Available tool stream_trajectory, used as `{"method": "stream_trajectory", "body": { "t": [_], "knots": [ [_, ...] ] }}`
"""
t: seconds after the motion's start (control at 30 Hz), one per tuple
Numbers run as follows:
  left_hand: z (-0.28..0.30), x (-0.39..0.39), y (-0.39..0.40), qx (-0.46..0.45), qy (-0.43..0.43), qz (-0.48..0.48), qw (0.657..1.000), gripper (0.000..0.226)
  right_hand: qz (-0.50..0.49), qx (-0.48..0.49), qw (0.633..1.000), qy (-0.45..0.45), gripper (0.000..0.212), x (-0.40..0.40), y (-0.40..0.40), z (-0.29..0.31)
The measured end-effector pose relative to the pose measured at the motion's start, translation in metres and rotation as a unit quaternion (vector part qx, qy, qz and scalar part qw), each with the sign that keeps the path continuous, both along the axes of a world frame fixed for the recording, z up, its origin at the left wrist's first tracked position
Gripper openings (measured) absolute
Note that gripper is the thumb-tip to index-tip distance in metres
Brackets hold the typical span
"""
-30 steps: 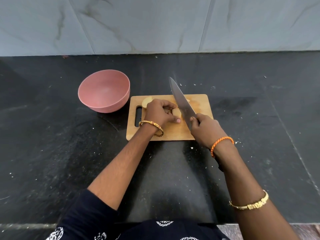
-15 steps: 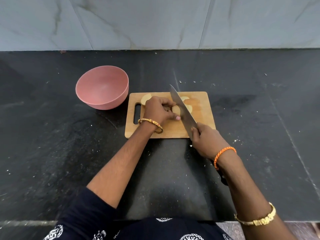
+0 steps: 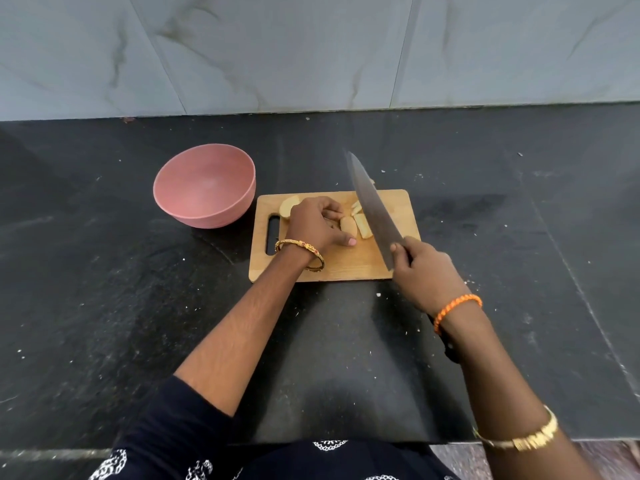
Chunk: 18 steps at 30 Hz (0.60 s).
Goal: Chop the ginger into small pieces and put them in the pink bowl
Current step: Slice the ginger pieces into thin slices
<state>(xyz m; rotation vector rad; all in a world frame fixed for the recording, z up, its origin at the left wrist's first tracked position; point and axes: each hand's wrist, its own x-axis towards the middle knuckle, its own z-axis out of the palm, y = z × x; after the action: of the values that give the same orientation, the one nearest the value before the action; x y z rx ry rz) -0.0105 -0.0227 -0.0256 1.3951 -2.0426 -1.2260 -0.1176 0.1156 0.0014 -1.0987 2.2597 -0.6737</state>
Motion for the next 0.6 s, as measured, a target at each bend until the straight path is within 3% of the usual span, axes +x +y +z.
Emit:
{"method": "stream_trajectory", "body": {
  "t": [0.37,0.6],
  "knots": [
    [-0.001,0.000,-0.001,-0.010,-0.004,-0.001,1.000,0.056,0.032,0.016,0.999,0.006,0.025,0.007,-0.035,-0.010],
    [-0.002,0.000,0.000,-0.018,0.001,0.000,1.000,0.057,0.044,0.035,0.996,0.063,0.027,0.014,-0.037,-0.009]
  ]
}}
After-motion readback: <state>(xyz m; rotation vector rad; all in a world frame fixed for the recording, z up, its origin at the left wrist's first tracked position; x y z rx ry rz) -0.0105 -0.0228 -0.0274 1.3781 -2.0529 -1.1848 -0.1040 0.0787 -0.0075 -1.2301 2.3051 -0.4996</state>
